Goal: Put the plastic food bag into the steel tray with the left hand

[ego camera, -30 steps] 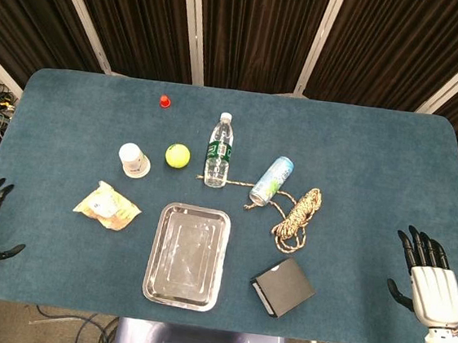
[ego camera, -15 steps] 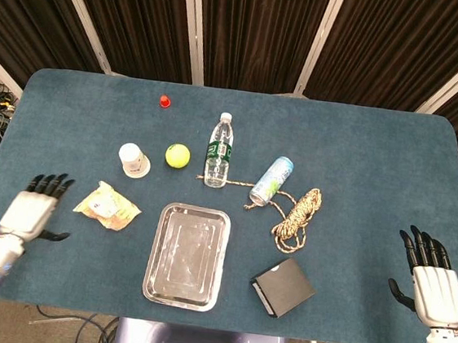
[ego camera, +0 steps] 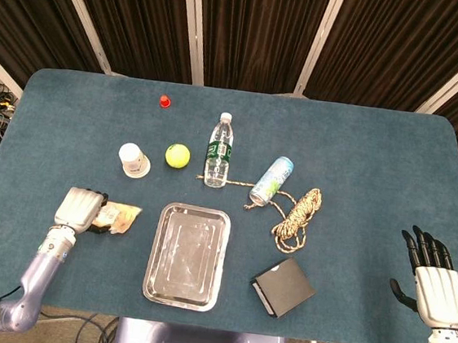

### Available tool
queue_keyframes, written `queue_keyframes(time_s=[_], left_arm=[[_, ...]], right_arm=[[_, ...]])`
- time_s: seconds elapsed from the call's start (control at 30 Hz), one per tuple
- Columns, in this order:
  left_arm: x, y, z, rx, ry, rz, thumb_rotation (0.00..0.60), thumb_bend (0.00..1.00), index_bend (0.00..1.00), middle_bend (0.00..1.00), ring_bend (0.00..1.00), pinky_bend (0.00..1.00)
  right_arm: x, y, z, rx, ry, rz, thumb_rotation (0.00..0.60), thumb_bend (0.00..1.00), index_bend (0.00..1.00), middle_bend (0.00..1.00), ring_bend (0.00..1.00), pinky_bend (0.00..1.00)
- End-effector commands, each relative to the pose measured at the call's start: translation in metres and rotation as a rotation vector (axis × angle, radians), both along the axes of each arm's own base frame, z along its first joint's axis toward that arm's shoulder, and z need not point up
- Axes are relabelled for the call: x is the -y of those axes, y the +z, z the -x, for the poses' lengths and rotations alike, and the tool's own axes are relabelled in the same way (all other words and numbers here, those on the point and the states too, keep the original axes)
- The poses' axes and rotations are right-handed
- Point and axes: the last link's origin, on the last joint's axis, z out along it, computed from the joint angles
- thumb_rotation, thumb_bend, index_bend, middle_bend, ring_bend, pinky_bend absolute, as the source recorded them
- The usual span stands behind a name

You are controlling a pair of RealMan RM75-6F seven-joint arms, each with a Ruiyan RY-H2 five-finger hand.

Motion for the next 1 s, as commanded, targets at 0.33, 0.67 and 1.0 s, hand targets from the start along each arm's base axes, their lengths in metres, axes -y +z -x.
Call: queue_keyframes(time_s=[0.33, 0.67, 1.0], left_arm=[[0.026, 0.058, -0.069, 0.294, -0.240, -0.092, 0.600, 0.31, 0.63, 0.65, 0.60, 0.68], [0.053, 0.027, -0.128, 0.369, -0.399, 0.088, 0.600, 0.23, 0.38, 0.35, 0.34, 0.41], [0.052, 0.027, -0.130, 0.315, -0.363, 0.080, 0.600, 0.18, 0.05, 0.04, 0.11, 0.24]], right_arm=[[0.000, -0.003, -0.002, -0.014, 0.007, -0.006, 0.600, 0.30, 0.00, 0.00, 0.00, 0.10], [0.000, -0.001, -0.001, -0.011, 0.004, 0.001, 0.600, 0.30, 0.00, 0.00, 0.00, 0.10], [-0.001, 0.003, 0.000, 0.001, 0.002, 0.012, 0.600, 0.30, 0.00, 0.00, 0.00, 0.10]])
